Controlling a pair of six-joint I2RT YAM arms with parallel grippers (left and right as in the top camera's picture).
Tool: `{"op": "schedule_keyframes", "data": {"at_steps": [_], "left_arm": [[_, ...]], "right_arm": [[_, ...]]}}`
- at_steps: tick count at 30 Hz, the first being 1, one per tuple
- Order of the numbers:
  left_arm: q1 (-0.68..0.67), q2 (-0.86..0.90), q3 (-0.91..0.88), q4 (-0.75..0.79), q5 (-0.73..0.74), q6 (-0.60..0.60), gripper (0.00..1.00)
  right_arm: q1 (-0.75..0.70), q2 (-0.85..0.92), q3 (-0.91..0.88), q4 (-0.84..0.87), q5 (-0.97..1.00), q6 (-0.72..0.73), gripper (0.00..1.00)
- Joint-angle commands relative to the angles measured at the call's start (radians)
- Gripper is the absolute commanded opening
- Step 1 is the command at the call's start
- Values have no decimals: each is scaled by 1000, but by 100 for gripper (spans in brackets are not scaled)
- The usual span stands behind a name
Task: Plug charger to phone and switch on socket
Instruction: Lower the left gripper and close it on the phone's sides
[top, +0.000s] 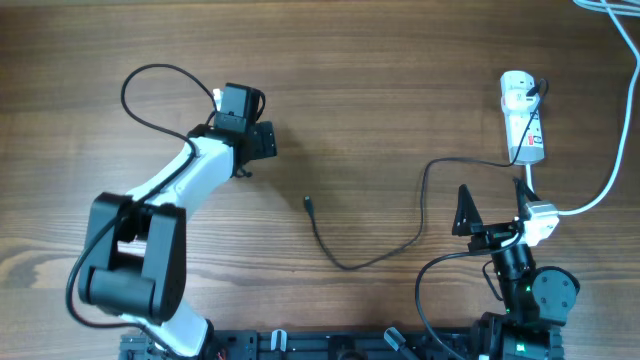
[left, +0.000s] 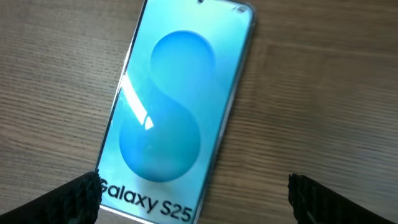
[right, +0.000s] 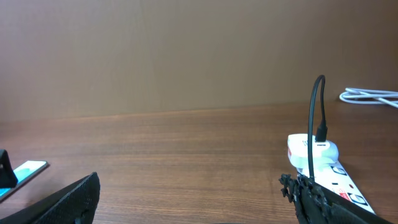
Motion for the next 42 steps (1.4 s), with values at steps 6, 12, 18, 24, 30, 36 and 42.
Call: {"op": "schedule_keyframes", "data": {"at_steps": [6,12,18,24,30,36,42], "left_arm": [[27,108,-18,61,-71,-5,100],[59,118,-18,56,-57,-5,100],[74,118,-18,55,-25,-4,100],[74,118,-18,42,103,-5,97],[71,118,-18,19,221,-5,93],[71,118,-18,13,225,-4,100],[71,118,-18,43,188,-5,100]], "right_arm": [[3,-8,-1,5,-9,7,100],[3,-8,-1,5,-9,7,100],[3,-8,-1,5,-9,7,100],[3,-8,-1,5,-9,7,100],[3,-8,-1,5,-9,7,100],[3,-8,-1,5,-9,7,100],[3,-8,-1,5,-9,7,100]]}}
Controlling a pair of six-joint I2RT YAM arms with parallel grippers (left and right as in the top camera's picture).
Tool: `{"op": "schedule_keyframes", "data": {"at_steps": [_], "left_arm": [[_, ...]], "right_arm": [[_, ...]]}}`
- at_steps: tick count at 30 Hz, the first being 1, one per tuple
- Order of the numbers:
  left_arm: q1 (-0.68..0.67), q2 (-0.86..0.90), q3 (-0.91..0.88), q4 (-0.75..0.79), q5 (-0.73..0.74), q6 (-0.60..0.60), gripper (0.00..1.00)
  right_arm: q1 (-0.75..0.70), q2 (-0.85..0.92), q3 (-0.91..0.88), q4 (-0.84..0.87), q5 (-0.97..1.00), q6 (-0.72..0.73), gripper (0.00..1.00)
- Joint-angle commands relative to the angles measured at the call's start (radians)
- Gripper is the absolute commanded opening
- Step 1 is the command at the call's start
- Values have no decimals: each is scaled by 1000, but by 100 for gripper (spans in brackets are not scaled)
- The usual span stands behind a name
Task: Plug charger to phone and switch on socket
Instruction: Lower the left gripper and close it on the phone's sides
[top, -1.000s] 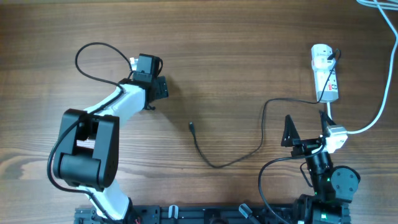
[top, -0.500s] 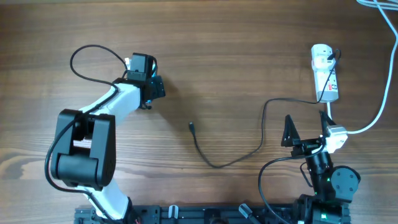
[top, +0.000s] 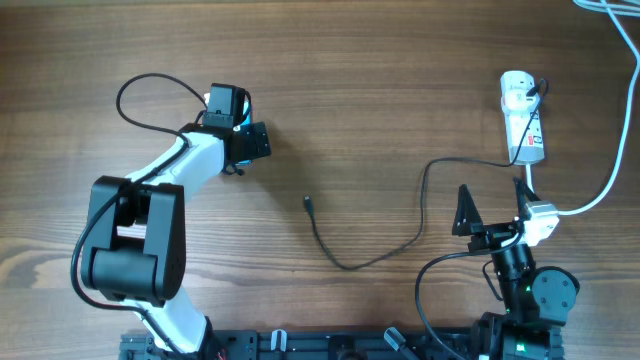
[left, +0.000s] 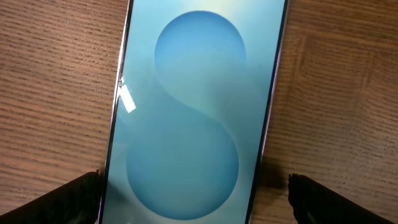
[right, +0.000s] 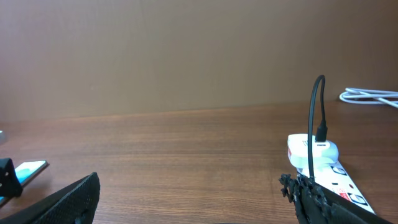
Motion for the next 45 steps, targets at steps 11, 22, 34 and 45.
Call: {"op": "schedule_keyframes", "data": {"at_steps": [11,22,34,45], "left_arm": [[-2,40,-27,37,12,-6,100],[-1,82,-29,99,10,-3,100],[-1,109,-29,105,5,-2,83],[-1,109,-29,115,5,-2,100]], "right_arm": [[3,-8,-1,5,-9,7,100],[3,-8,-1,5,-9,7,100],[3,-8,-1,5,-9,7,100],[3,-8,-1,5,-9,7,100]]}}
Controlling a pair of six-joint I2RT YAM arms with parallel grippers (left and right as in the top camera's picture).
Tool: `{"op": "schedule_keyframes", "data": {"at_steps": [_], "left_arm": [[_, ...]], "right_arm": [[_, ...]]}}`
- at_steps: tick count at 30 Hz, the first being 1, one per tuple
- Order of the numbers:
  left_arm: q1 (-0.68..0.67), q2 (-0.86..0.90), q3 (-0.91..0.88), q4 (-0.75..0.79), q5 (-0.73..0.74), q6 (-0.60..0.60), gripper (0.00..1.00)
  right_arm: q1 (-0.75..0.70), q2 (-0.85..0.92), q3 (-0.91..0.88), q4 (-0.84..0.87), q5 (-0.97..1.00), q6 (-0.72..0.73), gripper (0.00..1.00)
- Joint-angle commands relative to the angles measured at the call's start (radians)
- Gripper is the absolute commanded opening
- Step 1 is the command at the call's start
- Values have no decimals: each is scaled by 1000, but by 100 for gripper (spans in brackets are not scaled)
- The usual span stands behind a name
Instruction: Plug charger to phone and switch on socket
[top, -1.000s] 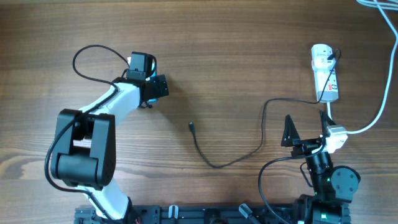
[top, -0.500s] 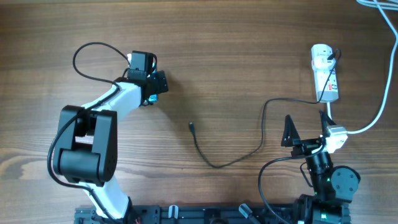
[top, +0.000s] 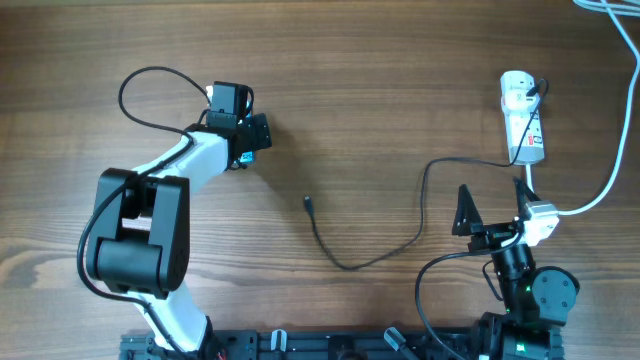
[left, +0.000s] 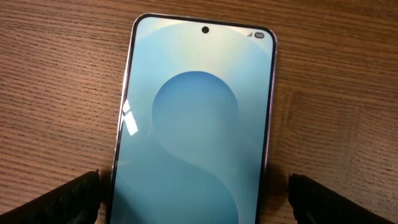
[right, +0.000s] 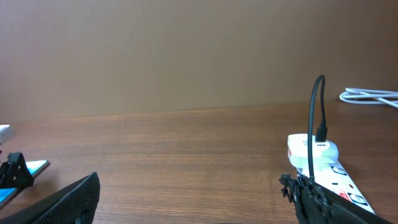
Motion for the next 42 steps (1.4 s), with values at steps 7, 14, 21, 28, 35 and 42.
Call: {"op": "schedule_keyframes", "data": {"at_steps": [7,14,21,28,35,42], "left_arm": [[3,68,-31,-35,57,-18,84],[3,67,-31,-78,57,-18,73],[3,3,-29,-166,109,-18,70],[3,-47,-29,-348,220,-23,67],[2,-47,-29,-487,251,-74,67],[3,-47,-29,-349,239,-70,100]], "right_arm": [[3,-8,-1,5,-9,7,100],[3,-8,-1,5,-9,7,100],[3,-8,-1,5,-9,7,100],[3,-8,-1,5,-9,7,100],[3,-8,-1,5,-9,7,100],[3,-8,-1,5,-9,7,100]]}}
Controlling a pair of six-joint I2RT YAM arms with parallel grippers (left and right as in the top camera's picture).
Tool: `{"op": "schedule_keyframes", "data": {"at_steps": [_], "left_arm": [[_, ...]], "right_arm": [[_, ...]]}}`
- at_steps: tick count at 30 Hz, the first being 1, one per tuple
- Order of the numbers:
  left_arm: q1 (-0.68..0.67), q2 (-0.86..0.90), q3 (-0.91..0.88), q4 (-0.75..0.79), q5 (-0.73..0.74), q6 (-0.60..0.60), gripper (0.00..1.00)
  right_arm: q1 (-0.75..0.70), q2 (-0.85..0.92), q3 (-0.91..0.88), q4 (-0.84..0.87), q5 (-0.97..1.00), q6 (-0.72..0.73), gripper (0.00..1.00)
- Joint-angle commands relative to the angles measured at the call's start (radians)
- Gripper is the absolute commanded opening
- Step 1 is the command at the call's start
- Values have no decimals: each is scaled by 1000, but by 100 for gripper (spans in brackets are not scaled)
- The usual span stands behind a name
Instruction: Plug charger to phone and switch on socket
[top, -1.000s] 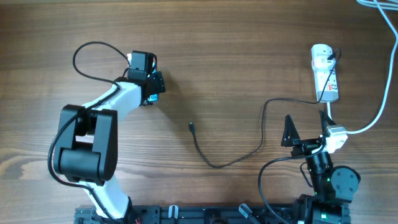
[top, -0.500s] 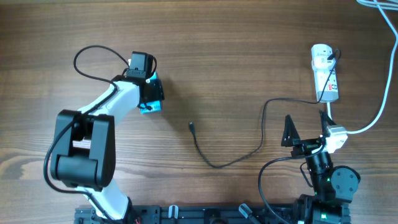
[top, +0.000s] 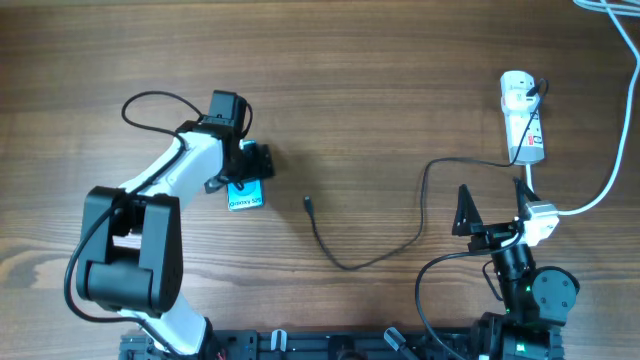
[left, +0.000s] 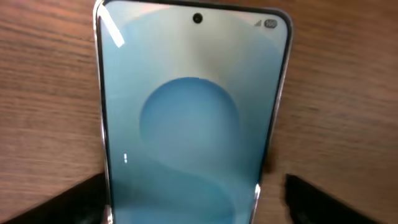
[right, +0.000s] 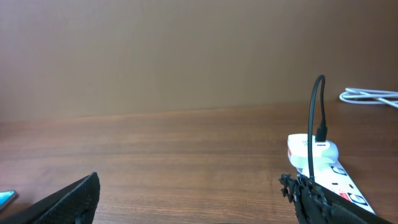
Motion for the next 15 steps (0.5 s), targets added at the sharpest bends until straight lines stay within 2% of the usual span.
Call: {"op": "schedule_keyframes", "data": {"at_steps": [1,6,15], "left_arm": [[5,43,-39,98,45,-14,100],[5,43,-39,130,23,-14,100],[4,54,-48,-14,19,-14,98]], "right_arm": [[3,-8,-1,5,-9,7,100],[3,-8,-1,5,-9,7,100],[3,-8,-1,5,-9,7,100]]}}
